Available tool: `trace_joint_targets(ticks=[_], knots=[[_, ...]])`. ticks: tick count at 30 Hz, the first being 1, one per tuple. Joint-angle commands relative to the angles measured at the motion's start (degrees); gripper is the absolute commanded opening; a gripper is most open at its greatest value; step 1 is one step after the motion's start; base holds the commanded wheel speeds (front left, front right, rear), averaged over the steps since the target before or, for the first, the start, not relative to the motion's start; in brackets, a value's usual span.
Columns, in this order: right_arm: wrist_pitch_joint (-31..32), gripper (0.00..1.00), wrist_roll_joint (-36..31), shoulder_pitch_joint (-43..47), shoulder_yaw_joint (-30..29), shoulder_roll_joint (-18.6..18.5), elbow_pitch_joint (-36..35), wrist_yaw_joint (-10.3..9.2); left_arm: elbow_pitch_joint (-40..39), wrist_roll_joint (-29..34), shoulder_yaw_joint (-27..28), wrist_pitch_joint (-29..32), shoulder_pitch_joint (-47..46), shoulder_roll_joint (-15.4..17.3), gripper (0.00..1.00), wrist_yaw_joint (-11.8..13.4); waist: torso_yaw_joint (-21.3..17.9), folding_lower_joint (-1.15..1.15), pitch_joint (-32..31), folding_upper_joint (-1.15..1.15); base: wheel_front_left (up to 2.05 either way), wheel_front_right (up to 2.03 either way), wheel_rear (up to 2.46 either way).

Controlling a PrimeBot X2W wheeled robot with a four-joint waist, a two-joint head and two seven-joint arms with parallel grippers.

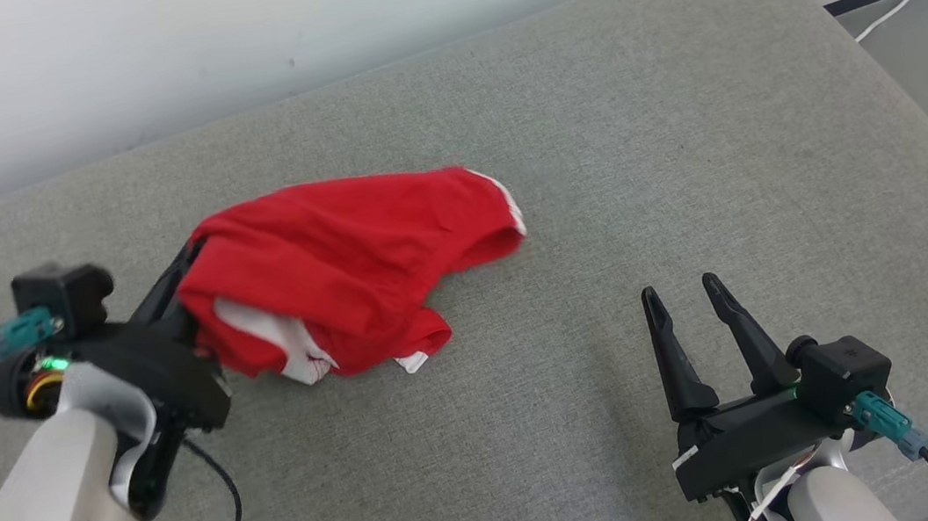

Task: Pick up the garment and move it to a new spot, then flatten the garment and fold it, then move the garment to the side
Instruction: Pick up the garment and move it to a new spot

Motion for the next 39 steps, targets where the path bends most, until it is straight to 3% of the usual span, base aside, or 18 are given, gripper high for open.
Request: trace_joint_targets(ticks=[1, 5, 7, 8, 14, 24, 29, 39], knots=[[-0.17, 1.00, -0.22, -0.50, 0.23, -0.27, 0.07, 0.04, 1.39, 0.25, -0.16, -0.96, 0.92, -0.10, 0.00, -0.54, 0.03, 0.00, -0.06, 0.00, 0.00, 0.00, 0.00], [-0.17, 1.00, -0.28, -0.22, 0.17, -0.43, 0.36, 0.04, 6.43, -0.06, -0.56, -4.15, 0.60, -0.76, 0.00, -1.56, 0.56, 0.00, -0.45, 0.00, 0.00, 0.00, 0.00], [-0.17, 1.00, -0.14, -0.07, 0.13, -0.66, 0.53, 0.04, 7.99, -0.07, -1.00, -6.09, 0.03, -1.20, 0.89, -1.96, 0.95, 0.00, -0.80, 0.00, 0.00, 0.00, 0.00], [-0.17, 1.00, -0.15, 0.02, 0.26, -0.66, 0.59, 0.04, 8.55, 0.01, -1.25, -7.00, -0.09, -1.26, 1.00, -2.08, 1.07, 0.00, -1.04, 0.00, 0.00, 0.00, 0.00], [-0.17, 1.00, -0.03, 1.62, 0.07, -1.03, 0.21, 0.04, 4.90, 0.36, 1.13, -11.56, 2.70, -1.39, 1.00, -1.75, 2.48, 0.00, -2.38, 0.00, 0.00, 0.00, 0.00], [-0.17, 1.00, -0.49, 2.96, -0.80, -1.77, -0.01, 0.04, -17.42, 9.40, 12.48, -11.93, 16.20, -2.80, 1.00, 6.17, 6.24, 0.00, -3.71, 0.00, 0.00, 0.00, 0.00], [-0.17, 1.00, -0.48, 3.73, -0.78, -2.11, 0.16, 0.04, -23.96, 15.25, 15.37, -11.94, 22.79, -4.13, 1.00, 8.30, 8.12, 0.00, -4.50, 0.00, 0.00, 0.00, 0.00], [-0.17, 1.00, -0.58, 4.91, -0.64, -2.46, 0.63, 0.04, -30.48, 20.30, 22.97, -11.95, 33.22, -8.01, 1.00, 8.80, 11.18, 0.00, -6.26, 0.00, 0.00, 0.00, 0.00]])
